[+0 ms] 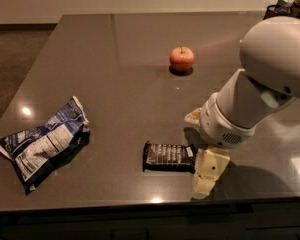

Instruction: Pick rxbar chocolate

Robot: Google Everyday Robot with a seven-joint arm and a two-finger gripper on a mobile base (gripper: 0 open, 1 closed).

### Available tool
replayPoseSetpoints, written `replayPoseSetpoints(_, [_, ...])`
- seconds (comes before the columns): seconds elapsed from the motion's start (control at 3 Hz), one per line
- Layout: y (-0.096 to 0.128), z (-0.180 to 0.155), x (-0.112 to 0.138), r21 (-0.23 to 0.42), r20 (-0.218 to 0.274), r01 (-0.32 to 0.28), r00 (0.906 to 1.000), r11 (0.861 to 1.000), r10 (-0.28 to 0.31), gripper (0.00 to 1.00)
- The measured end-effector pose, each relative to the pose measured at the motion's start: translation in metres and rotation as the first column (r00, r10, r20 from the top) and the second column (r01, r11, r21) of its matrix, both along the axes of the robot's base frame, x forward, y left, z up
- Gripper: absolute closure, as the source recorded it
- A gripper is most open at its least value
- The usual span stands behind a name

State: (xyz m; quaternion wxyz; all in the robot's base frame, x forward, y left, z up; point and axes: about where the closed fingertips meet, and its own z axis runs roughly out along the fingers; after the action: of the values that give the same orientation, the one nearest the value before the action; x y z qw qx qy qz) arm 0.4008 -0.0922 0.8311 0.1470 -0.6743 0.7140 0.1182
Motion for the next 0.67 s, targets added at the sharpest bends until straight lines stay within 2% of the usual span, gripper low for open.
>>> replayPoseSetpoints(0.33, [0.0140,-0.0075,0.0029,0.008,-0.005,-0.003,1.0000,1.000,0.003,0.01])
replayPoseSetpoints(0.67, [0.0200,-0.0111,0.0052,0.006,-0.011,-0.004,0.9999,1.000,0.005,0.23])
